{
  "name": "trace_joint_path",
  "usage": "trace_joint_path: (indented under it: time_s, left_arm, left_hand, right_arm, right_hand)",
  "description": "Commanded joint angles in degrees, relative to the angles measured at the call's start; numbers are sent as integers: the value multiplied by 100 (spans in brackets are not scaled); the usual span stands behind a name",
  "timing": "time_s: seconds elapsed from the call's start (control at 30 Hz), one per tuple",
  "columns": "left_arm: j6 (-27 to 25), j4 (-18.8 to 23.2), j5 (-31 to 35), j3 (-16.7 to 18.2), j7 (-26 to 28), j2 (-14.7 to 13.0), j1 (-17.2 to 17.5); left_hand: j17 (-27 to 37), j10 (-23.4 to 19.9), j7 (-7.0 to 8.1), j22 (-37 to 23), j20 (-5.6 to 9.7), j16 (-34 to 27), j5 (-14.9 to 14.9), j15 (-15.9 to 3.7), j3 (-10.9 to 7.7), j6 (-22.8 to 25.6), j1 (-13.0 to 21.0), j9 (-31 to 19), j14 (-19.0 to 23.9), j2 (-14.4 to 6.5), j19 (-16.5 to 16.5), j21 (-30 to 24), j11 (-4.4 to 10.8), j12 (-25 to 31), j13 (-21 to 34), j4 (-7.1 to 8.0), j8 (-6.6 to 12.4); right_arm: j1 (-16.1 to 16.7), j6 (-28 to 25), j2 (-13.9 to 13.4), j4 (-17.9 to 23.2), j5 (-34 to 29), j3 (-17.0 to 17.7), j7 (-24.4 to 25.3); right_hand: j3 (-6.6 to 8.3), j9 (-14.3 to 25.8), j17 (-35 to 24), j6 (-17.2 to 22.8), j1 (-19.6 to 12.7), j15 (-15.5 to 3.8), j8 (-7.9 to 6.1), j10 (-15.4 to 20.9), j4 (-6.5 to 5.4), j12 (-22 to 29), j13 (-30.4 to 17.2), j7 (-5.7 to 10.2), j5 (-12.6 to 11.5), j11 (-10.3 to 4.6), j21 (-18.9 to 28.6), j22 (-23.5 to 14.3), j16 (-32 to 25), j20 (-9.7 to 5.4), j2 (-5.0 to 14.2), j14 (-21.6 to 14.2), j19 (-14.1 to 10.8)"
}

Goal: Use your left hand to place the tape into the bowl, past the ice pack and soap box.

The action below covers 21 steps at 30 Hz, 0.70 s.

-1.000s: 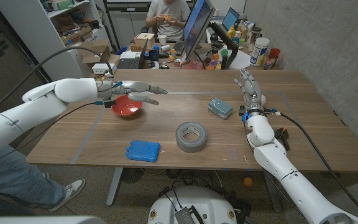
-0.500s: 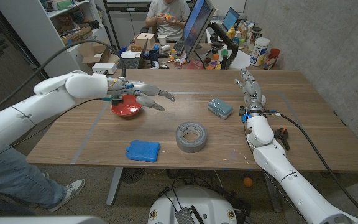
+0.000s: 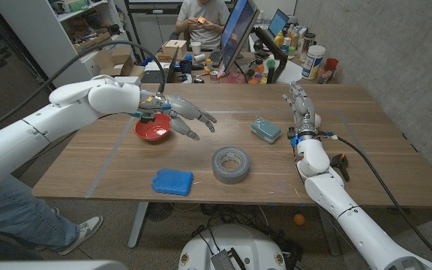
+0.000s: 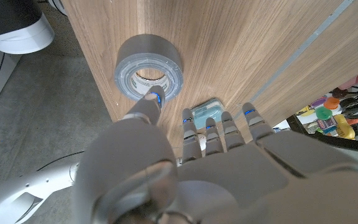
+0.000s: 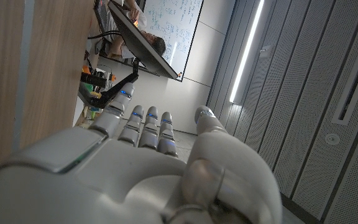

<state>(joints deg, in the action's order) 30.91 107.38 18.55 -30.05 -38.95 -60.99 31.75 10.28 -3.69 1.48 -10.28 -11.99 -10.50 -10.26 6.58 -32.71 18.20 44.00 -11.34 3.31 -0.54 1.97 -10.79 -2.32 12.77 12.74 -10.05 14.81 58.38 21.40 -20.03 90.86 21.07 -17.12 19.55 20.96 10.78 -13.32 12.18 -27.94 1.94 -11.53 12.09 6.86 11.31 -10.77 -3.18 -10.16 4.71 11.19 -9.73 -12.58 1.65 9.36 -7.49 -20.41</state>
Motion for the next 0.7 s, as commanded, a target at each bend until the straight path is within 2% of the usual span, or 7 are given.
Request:
trace_joint_path:
  time_s: [0.03,0.27,0.4,0.43,0.47,0.5,0.7]
  left_arm:
    - [95,106,409,-236,-445,233,-382]
    - [253,178,690,-429,-777,368,-641]
    - [363,102,742,-545,-891,510,-770]
    - [406,70,745,-583,-932,548,-814]
    - [454,38,745,-626,-987,586,-865]
    - [506,10,743,-669,-1043,620,-916]
    - [767,-70,780,-837,-1293,753,-1126]
  left_hand:
    - [18,54,57,-8,-32,15,13,38,20,-18,71,-29,-77,24,-86,11,2,5,27,-2,-20]
    - [28,290,26,-9,-36,29,40,148,144,-199,7,-31,-298,184,-283,32,-55,-49,42,55,-143]
    - [31,298,34,-10,-11,15,31,68,229,-327,-82,-32,-348,284,-269,-2,-90,-30,47,90,-218]
    - [30,291,30,-7,83,7,19,20,259,-410,-106,-30,-366,319,-245,-18,-90,-18,47,97,-262]
    - [26,276,15,-2,389,-7,2,-23,289,-433,-120,-27,-366,342,-244,-26,-88,-4,41,105,-283]
    - [24,273,3,1,511,-12,-6,-44,302,-490,-121,-26,-368,349,-229,-34,-88,0,36,106,-310]
    - [21,342,33,5,551,7,-16,-80,344,-580,-150,-21,-447,395,-284,-16,-101,-22,28,113,-348]
  right_arm:
    - [-104,-29,35,-93,29,-18,-55]
    - [-124,-62,38,-105,46,18,-37]
    - [-155,-78,41,-125,66,34,-52]
    - [-166,-92,38,-123,64,35,-53]
    - [-179,-102,38,-127,66,37,-57]
    - [-192,-115,36,-130,68,37,-64]
    - [-233,-161,60,-143,85,42,-67]
  right_hand:
    - [-20,17,-1,32,-12,21,12,35,3,5,-23,37,-29,-26,-38,-10,-47,36,-23,-9,23]
    - [-22,17,1,27,-14,23,15,26,5,2,-24,41,-29,-32,-38,-10,-43,47,-25,1,33]
    - [-23,17,3,27,-16,30,16,25,8,1,-24,55,-29,-30,-39,-10,-42,53,-30,1,39]
    - [-23,18,3,25,-16,30,17,22,8,0,-25,54,-29,-27,-39,-10,-41,54,-30,3,40]
    - [-24,18,3,26,-16,27,16,21,8,0,-25,55,-29,-28,-39,-10,-40,54,-30,4,41]
    - [-24,18,4,27,-16,34,16,22,9,0,-25,56,-29,-27,-39,-10,-39,54,-31,8,43]
    - [-25,18,5,28,-17,33,17,15,9,-2,-25,65,-29,-27,-38,-11,-38,56,-30,9,48]
